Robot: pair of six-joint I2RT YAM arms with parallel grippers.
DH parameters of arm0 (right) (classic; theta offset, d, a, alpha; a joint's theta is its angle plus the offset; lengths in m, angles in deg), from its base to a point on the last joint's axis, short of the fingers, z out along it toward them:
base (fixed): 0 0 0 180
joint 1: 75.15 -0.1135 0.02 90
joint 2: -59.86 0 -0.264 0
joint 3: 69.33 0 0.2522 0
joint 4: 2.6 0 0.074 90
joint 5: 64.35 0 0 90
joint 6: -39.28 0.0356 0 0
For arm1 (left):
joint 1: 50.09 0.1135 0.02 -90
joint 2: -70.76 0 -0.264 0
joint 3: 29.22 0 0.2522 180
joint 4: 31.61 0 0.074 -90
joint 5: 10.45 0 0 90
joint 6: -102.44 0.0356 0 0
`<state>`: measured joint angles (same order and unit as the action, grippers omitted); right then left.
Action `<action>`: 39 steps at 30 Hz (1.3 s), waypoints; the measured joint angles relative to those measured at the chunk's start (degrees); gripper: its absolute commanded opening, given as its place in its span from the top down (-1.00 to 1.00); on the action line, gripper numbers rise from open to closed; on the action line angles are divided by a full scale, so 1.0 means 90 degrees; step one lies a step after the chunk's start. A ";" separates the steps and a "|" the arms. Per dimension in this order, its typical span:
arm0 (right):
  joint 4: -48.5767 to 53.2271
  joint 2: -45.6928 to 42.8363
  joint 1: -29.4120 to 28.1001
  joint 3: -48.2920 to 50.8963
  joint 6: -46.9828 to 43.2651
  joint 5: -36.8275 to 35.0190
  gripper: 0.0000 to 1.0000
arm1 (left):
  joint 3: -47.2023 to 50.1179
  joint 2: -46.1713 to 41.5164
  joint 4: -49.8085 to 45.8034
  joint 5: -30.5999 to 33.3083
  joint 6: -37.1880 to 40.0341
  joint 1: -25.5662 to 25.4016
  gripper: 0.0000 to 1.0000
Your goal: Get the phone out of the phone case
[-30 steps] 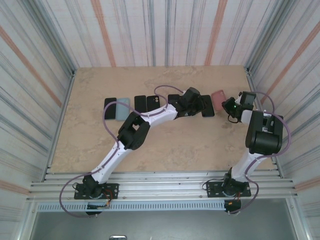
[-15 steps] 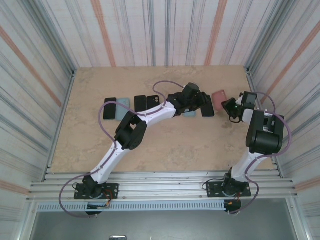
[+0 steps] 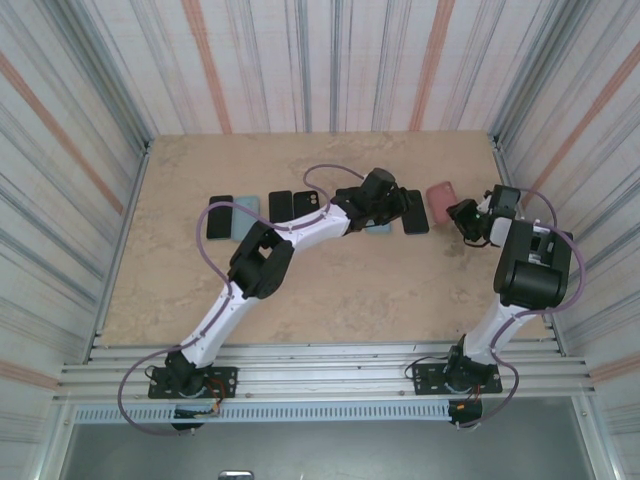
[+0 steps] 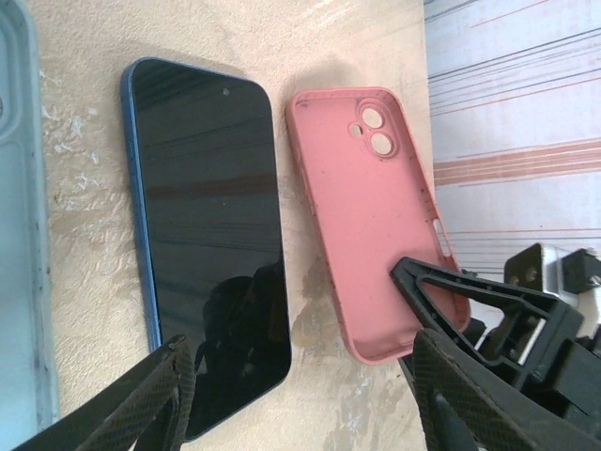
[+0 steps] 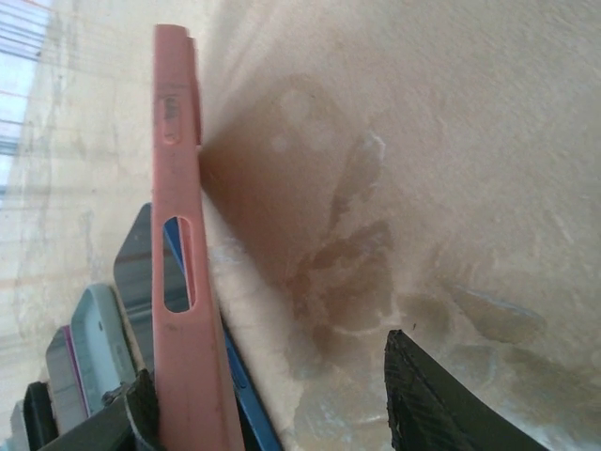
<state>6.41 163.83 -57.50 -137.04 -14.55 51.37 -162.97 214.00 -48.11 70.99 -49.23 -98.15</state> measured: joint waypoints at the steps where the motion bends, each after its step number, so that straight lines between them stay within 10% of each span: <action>1: 0.0153 0.0063 0.0010 -0.0107 -0.0053 -0.0017 0.05 | 0.0015 -0.0039 0.0002 0.0000 0.0002 0.0010 -0.29; 39: 0.2467 0.0532 -0.0228 -0.1450 -0.2169 -0.1311 0.00 | 0.0085 -0.0287 0.0056 -0.0160 0.0029 0.0090 -0.30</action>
<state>28.62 168.61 -59.55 -150.09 -34.07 39.57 -162.20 211.42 -47.61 69.55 -48.96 -97.34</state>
